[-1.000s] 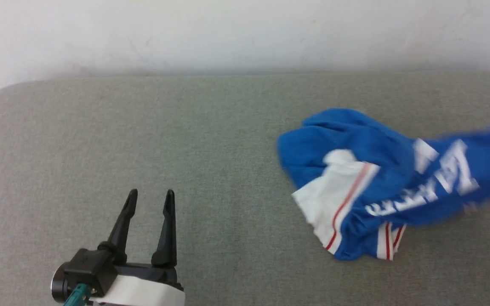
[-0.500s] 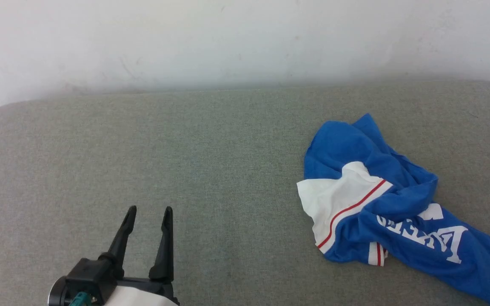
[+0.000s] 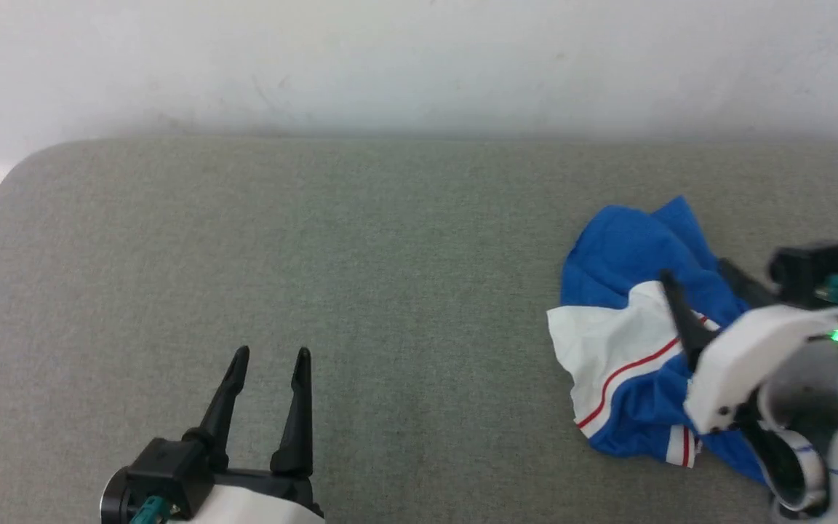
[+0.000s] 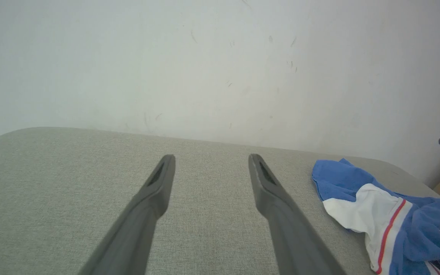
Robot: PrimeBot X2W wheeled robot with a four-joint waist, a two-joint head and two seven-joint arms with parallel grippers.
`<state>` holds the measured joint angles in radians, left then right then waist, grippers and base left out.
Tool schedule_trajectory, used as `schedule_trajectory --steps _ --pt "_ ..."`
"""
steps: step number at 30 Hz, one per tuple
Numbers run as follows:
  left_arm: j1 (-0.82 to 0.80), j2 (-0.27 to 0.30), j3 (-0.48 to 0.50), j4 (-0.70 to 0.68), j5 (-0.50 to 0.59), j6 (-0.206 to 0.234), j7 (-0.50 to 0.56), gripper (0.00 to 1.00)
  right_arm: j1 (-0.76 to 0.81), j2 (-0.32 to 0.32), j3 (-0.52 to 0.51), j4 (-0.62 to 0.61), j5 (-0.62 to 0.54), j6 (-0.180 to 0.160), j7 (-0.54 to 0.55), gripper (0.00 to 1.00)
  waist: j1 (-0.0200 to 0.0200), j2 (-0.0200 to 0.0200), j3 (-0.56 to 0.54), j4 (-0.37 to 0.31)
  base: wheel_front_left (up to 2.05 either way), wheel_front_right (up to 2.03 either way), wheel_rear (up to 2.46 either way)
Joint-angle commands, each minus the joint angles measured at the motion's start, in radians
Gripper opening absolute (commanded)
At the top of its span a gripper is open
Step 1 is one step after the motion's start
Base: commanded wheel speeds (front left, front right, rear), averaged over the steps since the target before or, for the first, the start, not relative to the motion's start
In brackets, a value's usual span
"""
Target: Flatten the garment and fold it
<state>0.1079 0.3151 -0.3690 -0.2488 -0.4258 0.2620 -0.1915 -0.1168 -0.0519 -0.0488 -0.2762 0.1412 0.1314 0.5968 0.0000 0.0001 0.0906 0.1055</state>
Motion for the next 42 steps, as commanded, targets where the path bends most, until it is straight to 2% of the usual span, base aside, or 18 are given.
schedule_trajectory --steps 1,3,6,12,13,14,15,16,22,25,31,35,39,40,41,42 --pt "-0.02 -0.005 -0.002 0.003 -0.001 0.001 -0.006 1.0 -0.011 0.001 0.01 0.017 0.014 -0.001 0.016 1.0 0.0 -0.0001 0.033 0.032 0.0 0.0 0.0" --pt "-0.03 -0.011 -0.005 0.009 -0.003 -0.002 -0.011 1.0 -0.032 0.001 0.042 0.071 0.028 -0.001 0.083 1.0 0.0 -0.0001 0.052 0.05 0.0 0.0 0.0" --pt "-0.047 -0.02 -0.011 0.021 -0.004 -0.008 -0.017 1.0 -0.05 -0.016 0.09 0.159 -0.016 -0.001 0.169 1.0 0.0 -0.0001 0.077 0.078 0.0 0.0 0.0" --pt "-0.077 -0.037 -0.017 0.048 -0.006 -0.018 -0.029 1.0 -0.067 -0.047 0.167 0.294 -0.04 -0.001 0.206 1.0 0.0 -0.0001 0.11 0.122 0.0 0.0 0.0" --pt "-0.08 -0.039 -0.018 0.052 -0.006 -0.019 -0.031 1.0 -0.07 -0.049 0.174 0.311 -0.047 -0.001 0.208 0.92 0.0 -0.0001 0.113 0.126 0.0 0.0 0.0" --pt "-0.082 -0.04 -0.019 0.055 -0.006 -0.02 -0.033 1.0 -0.074 -0.053 0.179 0.326 -0.056 -0.001 0.203 0.44 0.0 -0.0001 0.115 0.128 0.0 0.0 0.0" --pt "-0.083 -0.042 -0.02 0.059 -0.006 -0.021 -0.035 1.0 -0.079 -0.053 0.174 0.337 -0.065 -0.001 0.192 0.06 0.0 -0.0001 0.116 0.13 0.0 0.0 0.0" --pt "-0.085 -0.044 -0.021 0.063 -0.007 -0.021 -0.036 1.0 -0.082 -0.052 0.167 0.347 -0.073 -0.001 0.183 0.0 0.0 -0.0001 0.114 0.131 0.0 0.0 0.0" --pt "-0.077 -0.047 -0.014 0.083 -0.014 -0.018 -0.043 1.0 -0.128 -0.04 0.165 0.335 -0.067 -0.001 0.111 0.0 0.0 -0.0001 0.074 0.111 0.0 0.0 0.0" --pt "-0.073 -0.046 -0.01 0.086 -0.016 -0.016 -0.045 1.0 -0.185 -0.026 0.215 0.295 -0.031 -0.001 0.071 0.0 0.0 -0.0001 0.052 0.099 0.0 0.0 0.0" --pt "-0.06 -0.033 0.021 0.079 -0.015 0.013 -0.047 1.0 -0.243 0.0 0.433 0.232 0.143 -0.001 0.043 0.0 0.0 -0.0001 0.041 0.101 0.0 0.0 0.0" --pt "-0.044 -0.021 0.039 0.064 -0.014 0.034 -0.042 1.0 -0.168 0.001 0.604 0.239 0.24 -0.001 0.106 0.0 0.0 -0.0001 0.054 0.125 0.0 0.0 0.0" --pt "-0.029 -0.021 0.034 0.059 -0.019 0.038 -0.034 1.0 -0.068 -0.039 0.695 0.289 0.275 -0.001 0.172 0.0 0.0 -0.0001 0.063 0.15 0.0 0.0 0.0" --pt "-0.026 -0.023 0.032 0.059 -0.02 0.039 -0.033 1.0 -0.052 -0.053 0.699 0.297 0.275 -0.001 0.171 0.25 0.0 -0.0001 0.063 0.153 0.0 0.0 0.0" --pt "-0.023 -0.024 0.028 0.06 -0.02 0.039 -0.032 1.0 -0.046 -0.071 0.707 0.297 0.266 -0.001 0.158 1.0 0.0 -0.0001 0.063 0.155 0.0 0.0 0.0" --pt "-0.021 -0.027 0.025 0.06 -0.021 0.04 -0.031 1.0 -0.042 -0.085 0.706 0.296 0.257 -0.001 0.139 1.0 0.0 -0.0001 0.062 0.157 0.0 0.0 0.0"
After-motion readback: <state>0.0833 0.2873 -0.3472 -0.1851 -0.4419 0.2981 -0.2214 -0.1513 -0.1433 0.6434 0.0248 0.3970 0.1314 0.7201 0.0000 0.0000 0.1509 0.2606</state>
